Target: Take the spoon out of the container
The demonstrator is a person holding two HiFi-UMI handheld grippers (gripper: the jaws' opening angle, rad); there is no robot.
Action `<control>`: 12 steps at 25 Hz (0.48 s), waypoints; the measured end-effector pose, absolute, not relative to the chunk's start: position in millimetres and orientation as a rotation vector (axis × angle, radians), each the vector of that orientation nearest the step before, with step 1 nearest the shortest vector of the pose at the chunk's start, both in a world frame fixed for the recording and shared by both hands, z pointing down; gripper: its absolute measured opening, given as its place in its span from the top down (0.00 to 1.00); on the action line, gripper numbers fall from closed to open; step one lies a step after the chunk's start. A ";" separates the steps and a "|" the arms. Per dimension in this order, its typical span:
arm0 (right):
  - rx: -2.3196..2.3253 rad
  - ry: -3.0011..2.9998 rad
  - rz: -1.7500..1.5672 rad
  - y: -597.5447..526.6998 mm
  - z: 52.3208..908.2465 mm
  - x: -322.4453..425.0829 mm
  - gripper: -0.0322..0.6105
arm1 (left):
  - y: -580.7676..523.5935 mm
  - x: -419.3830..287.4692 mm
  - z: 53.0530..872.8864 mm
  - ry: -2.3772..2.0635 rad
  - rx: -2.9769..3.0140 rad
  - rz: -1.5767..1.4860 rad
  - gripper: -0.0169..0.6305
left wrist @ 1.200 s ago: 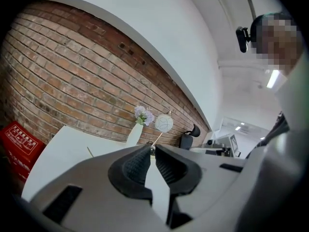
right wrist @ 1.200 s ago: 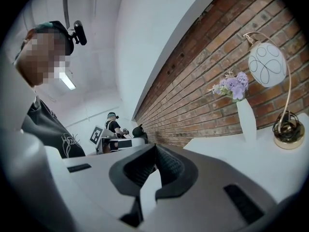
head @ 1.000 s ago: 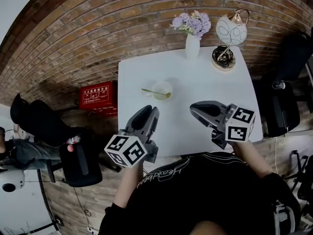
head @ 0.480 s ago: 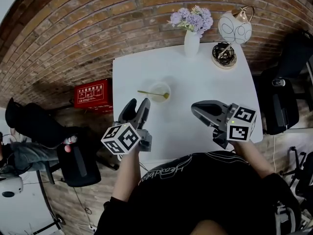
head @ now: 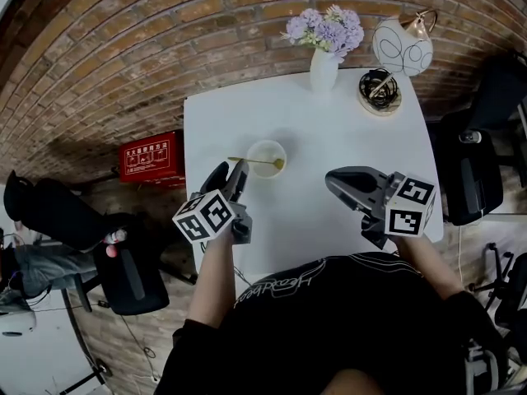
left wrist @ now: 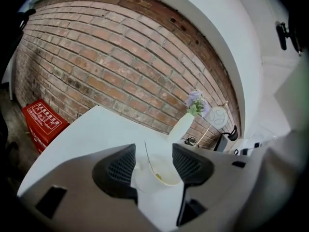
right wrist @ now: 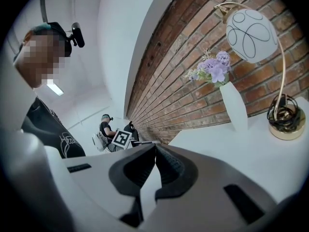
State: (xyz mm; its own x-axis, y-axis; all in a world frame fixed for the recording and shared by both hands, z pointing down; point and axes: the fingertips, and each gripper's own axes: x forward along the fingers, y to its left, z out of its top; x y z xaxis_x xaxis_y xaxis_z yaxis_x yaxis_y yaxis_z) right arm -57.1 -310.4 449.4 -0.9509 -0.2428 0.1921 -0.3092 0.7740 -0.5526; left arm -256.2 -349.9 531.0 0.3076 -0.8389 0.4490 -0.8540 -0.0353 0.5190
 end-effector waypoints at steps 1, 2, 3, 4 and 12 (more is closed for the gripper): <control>0.445 -2.852 0.922 -311.8 450.8 -57.1 0.95 | -351.3 -258.1 535.1 -1.509 1.836 0.024 0.61; 0.447 -2.848 0.926 -313.0 452.2 -57.0 0.95 | -352.7 -259.4 538.5 -1.508 1.831 0.026 0.62; 0.449 -2.845 0.930 -314.2 453.7 -56.8 0.95 | -354.4 -259.9 541.3 -1.505 1.829 0.030 0.63; 0.452 -2.841 0.933 -315.4 455.2 -56.6 0.95 | -356.3 -259.7 543.9 -1.499 1.828 0.033 0.64; 0.445 -2.822 0.958 -318.7 466.7 -63.2 0.95 | -367.9 -251.7 555.4 -1.453 1.843 0.027 0.80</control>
State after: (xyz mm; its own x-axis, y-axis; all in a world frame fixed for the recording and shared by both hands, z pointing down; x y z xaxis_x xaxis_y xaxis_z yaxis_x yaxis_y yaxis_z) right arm -63.2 -318.7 466.7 -0.9483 -0.2347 0.2138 -0.3164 0.7553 -0.5740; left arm -251.7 -367.9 555.4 0.3478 -0.8185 0.4572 -0.8350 -0.0486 0.5481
